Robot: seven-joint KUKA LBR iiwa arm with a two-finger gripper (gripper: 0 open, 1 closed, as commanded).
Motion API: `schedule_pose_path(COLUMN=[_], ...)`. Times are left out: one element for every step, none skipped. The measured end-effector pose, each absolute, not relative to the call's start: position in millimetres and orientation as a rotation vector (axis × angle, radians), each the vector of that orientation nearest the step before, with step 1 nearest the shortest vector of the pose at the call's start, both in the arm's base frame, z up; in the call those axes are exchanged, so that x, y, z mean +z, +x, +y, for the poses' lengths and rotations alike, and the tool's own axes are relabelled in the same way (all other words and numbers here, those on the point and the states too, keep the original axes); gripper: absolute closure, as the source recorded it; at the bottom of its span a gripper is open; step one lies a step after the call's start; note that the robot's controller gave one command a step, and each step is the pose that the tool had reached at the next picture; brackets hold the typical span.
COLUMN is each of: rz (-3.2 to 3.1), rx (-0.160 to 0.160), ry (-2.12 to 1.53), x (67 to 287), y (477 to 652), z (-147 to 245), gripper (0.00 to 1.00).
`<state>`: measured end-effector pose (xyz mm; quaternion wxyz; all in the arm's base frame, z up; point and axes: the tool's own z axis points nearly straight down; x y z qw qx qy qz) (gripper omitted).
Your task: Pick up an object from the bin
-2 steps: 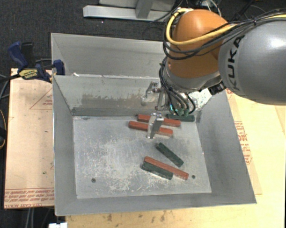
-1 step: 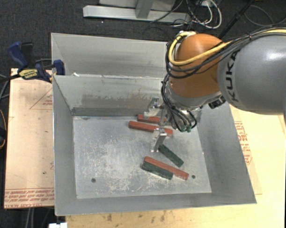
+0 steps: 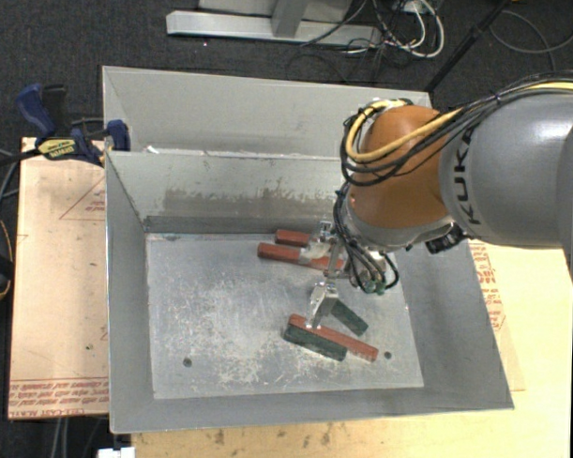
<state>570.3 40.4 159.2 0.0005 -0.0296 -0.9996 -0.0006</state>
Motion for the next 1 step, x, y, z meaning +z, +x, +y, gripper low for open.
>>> schedule_pose_path(rz=[-3.152], rx=[-0.004], ry=[0.185], x=[84.5], y=[570.4], z=[18.3], gripper=[1.0])
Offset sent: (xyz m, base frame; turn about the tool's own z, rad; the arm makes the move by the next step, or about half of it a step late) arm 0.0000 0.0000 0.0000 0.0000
